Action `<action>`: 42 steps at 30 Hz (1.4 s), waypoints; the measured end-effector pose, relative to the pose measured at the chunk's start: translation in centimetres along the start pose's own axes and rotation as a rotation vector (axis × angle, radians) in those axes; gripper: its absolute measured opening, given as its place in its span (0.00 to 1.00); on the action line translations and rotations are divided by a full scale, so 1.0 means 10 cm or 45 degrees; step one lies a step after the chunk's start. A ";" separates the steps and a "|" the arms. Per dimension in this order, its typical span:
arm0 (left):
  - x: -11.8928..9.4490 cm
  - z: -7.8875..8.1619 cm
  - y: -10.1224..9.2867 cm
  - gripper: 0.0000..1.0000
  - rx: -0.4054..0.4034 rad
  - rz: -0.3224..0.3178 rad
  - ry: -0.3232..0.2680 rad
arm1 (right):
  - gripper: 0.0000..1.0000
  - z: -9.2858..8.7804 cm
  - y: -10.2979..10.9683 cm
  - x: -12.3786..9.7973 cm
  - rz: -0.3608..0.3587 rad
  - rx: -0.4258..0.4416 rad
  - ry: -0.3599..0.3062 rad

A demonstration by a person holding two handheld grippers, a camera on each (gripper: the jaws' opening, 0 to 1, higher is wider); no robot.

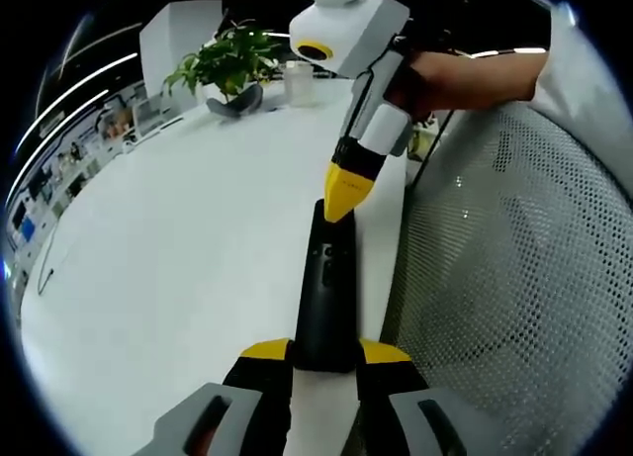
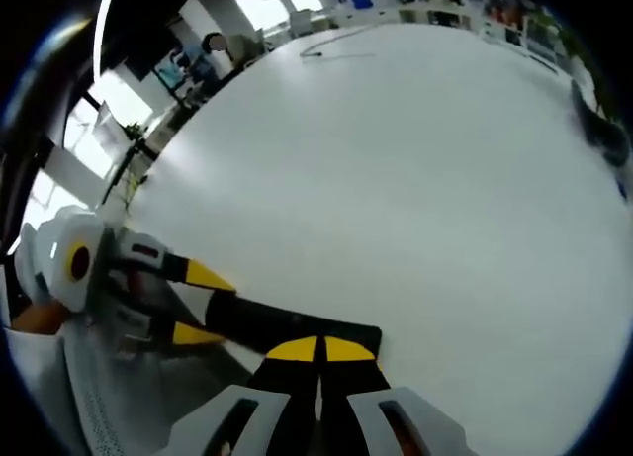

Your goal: Press the specified remote control buttons in sequence, fully releasing each button before pressing the next.

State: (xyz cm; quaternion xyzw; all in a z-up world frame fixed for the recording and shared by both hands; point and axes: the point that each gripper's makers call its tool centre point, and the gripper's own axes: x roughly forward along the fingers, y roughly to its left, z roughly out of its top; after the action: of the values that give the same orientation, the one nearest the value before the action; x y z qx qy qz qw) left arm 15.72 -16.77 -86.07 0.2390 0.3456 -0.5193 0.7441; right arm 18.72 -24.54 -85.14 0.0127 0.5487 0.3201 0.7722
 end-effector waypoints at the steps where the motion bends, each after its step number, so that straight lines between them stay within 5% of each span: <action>1: 0.00 0.00 0.00 0.24 -0.001 0.000 0.000 | 0.00 0.00 0.00 0.00 0.001 0.007 0.000; 10: 0.00 0.00 -0.01 0.23 0.000 0.003 0.001 | 0.00 0.01 0.01 -0.01 -0.037 -0.071 0.007; 14: 0.01 0.01 -0.05 0.23 0.016 -0.009 0.000 | 0.00 0.15 -0.07 -0.05 -0.124 -0.197 -0.100; 25: 0.01 0.02 -0.07 0.23 0.030 -0.017 -0.001 | 0.00 0.05 0.12 0.03 0.004 -0.173 -0.022; 42: 0.02 0.02 -0.06 0.24 0.012 -0.015 -0.007 | 0.00 0.01 0.11 0.06 0.009 -0.156 0.000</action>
State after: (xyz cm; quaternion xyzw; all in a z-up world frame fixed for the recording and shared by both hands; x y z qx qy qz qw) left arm 15.21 -17.25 -86.05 0.2389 0.3427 -0.5259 0.7409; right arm 18.37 -23.36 -85.20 -0.0325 0.5280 0.3557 0.7705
